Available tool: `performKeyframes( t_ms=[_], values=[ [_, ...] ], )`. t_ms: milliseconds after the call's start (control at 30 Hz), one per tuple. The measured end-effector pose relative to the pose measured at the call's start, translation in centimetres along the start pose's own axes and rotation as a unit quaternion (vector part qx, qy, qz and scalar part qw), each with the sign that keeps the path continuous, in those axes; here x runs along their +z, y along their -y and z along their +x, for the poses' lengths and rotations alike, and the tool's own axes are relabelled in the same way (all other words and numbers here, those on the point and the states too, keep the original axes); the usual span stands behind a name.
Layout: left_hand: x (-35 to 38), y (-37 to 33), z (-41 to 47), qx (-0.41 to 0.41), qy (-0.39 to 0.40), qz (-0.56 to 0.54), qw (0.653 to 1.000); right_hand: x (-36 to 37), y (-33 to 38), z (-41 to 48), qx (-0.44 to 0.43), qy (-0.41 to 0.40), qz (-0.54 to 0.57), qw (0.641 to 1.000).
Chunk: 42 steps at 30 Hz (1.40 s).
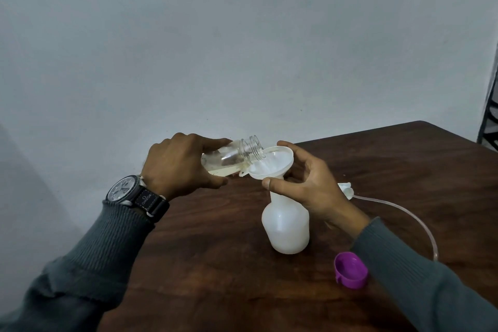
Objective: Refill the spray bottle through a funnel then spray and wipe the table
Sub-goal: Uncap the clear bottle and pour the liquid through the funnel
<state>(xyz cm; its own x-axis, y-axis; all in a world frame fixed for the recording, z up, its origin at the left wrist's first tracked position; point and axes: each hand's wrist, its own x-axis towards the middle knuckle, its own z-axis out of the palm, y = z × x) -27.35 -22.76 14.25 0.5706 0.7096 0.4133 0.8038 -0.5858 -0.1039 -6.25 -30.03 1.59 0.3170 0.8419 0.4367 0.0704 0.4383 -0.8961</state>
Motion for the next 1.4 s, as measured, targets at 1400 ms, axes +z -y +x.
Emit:
performKeyframes(
  t_ms=[1400],
  values=[
    [-0.37,-0.21,-0.22,0.010,0.001,0.009,1.000,-0.16,0.25,-0.17,-0.003,0.002,-0.010,1.000]
  ],
)
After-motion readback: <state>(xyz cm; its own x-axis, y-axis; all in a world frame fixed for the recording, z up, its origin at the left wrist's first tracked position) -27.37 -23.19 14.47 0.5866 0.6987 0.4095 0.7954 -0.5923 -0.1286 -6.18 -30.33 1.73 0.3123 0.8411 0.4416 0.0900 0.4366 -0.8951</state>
